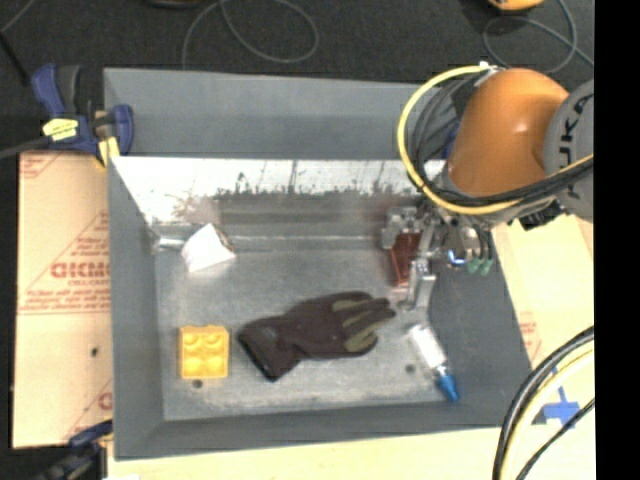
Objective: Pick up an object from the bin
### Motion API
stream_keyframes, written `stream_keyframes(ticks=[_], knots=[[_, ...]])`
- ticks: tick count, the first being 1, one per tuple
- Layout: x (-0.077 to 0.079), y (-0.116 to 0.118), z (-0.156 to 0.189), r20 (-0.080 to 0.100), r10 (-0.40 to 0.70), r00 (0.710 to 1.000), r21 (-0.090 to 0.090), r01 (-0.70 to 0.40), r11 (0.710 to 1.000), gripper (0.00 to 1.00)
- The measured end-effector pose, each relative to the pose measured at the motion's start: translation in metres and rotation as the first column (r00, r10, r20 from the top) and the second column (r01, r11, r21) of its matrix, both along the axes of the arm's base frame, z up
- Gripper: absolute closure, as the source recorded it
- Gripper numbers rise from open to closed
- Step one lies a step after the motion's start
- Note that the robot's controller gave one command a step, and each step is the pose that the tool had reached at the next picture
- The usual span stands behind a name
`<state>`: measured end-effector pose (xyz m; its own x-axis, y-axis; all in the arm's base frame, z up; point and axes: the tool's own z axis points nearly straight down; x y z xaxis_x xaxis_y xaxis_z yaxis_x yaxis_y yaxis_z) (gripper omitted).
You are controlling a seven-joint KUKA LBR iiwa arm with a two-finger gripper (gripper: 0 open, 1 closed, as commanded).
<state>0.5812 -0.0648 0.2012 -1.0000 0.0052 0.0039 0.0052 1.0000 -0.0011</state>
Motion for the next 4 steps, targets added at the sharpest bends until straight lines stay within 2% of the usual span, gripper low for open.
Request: stream_keyframes(ticks=[1, 2, 3, 4], knots=[[0.001, 0.0, 0.005, 0.008, 0.001, 1.0, -0.001, -0.001, 1.0, 0.0], [-0.004, 0.018, -0.027, 0.012, 0.07, 0.997, -0.002, -0.07, 0.998, 0.0], [-0.011, 0.058, -0.086, 0.012, 0.287, 0.958, -0.004, -0.287, 0.958, 0.0], [-0.01, 0.039, -0.119, 0.01, 0.534, 0.846, -0.007, -0.534, 0.846, 1.0]])
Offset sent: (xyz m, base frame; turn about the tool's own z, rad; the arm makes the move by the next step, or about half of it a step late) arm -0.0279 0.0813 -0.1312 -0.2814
